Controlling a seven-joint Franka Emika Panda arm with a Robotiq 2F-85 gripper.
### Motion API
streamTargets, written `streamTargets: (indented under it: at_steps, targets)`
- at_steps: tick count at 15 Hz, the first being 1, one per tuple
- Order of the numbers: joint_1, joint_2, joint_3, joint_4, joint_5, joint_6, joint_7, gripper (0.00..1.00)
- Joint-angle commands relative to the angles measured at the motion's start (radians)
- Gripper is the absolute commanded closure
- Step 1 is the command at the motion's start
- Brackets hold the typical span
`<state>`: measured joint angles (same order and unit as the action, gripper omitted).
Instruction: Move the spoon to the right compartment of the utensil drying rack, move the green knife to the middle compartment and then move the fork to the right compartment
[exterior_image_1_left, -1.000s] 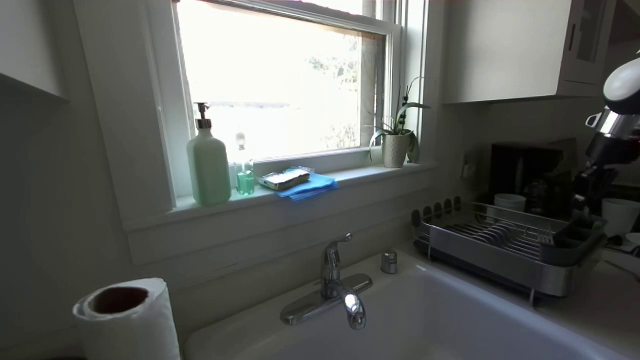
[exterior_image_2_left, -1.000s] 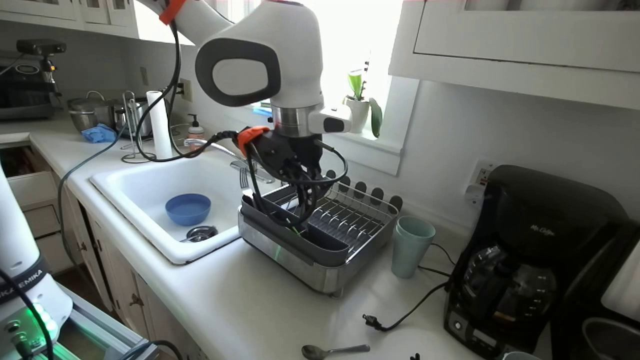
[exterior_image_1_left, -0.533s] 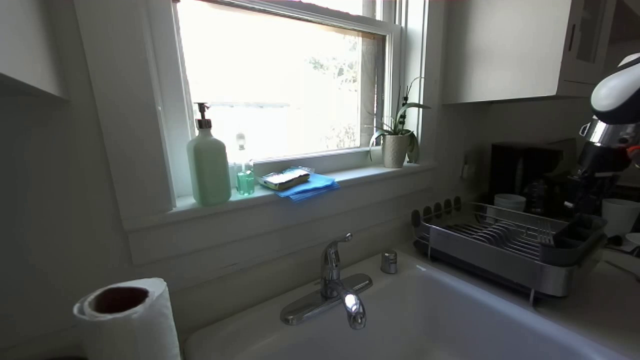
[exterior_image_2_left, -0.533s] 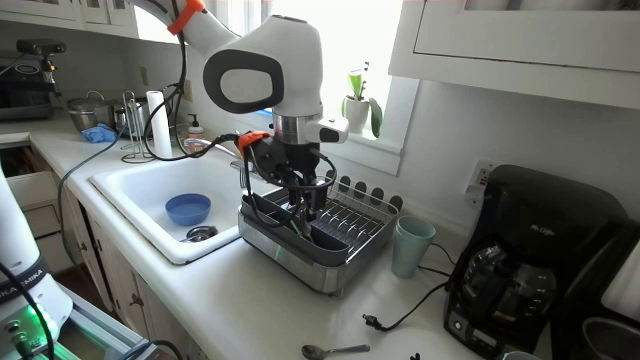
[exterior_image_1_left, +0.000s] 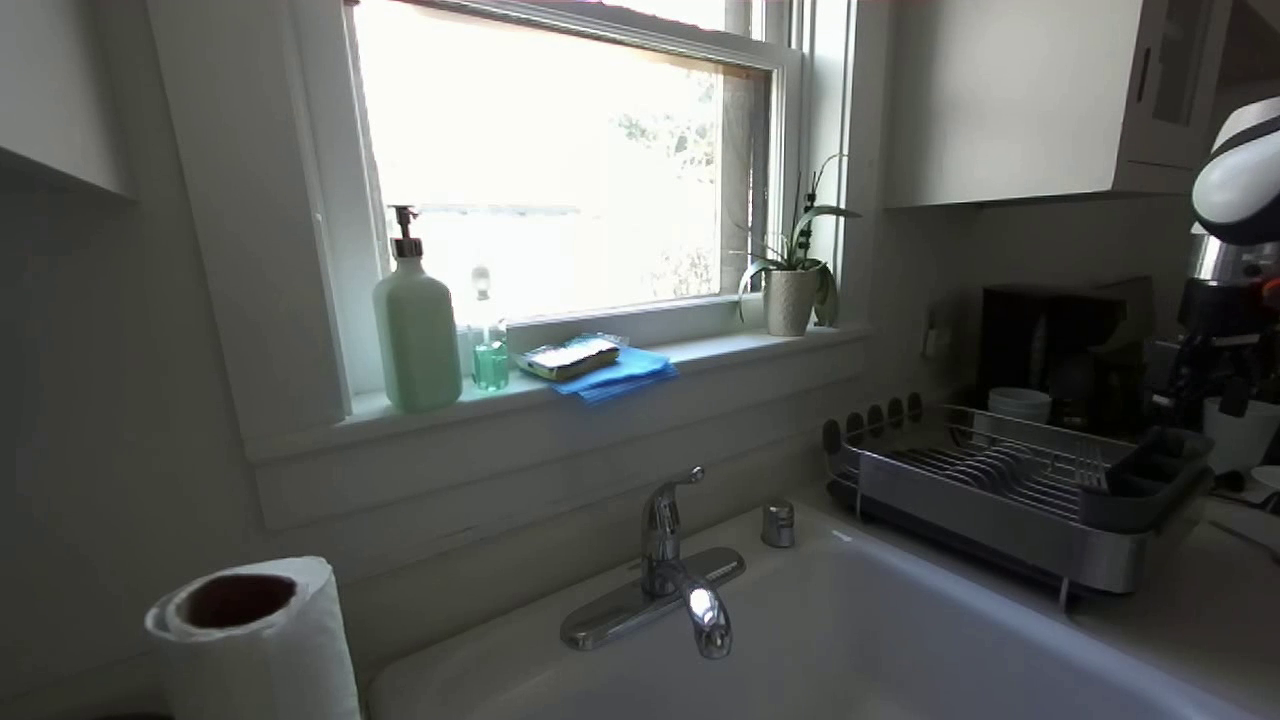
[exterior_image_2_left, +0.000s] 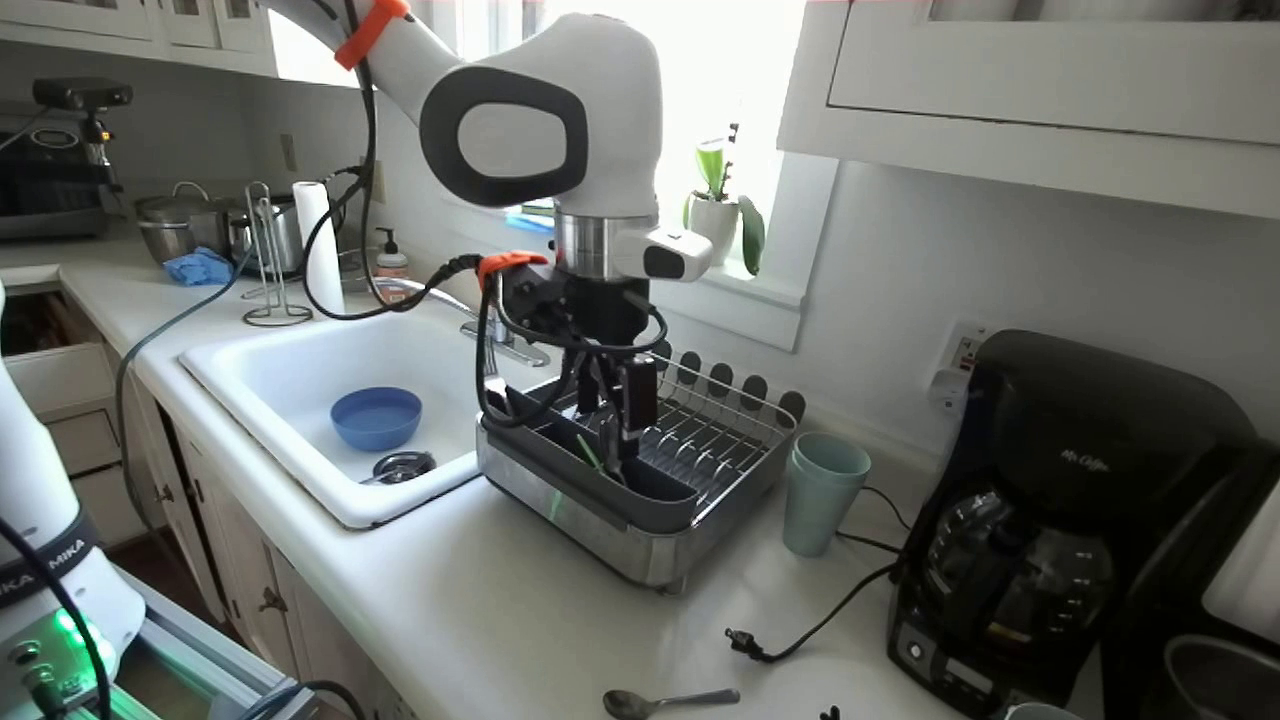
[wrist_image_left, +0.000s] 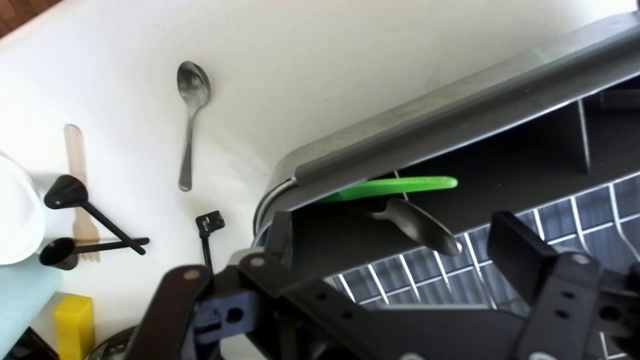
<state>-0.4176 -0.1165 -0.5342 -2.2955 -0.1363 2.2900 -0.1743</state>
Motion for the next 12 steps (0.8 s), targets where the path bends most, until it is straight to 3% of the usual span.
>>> streamTargets:
  at_steps: [1,5,10,12]
  targets:
    - [-0.024,0.017,0.034,0.027,-0.062,-0.081,0.039,0.0]
    - [-0.018,0.037,0.048,0.022,-0.029,-0.086,0.06,0.0]
    - [-0.02,0.073,0.05,0.03,0.035,-0.103,0.105,0.3]
    - [-0.022,0.082,0.05,0.034,0.049,-0.117,0.125,0.36]
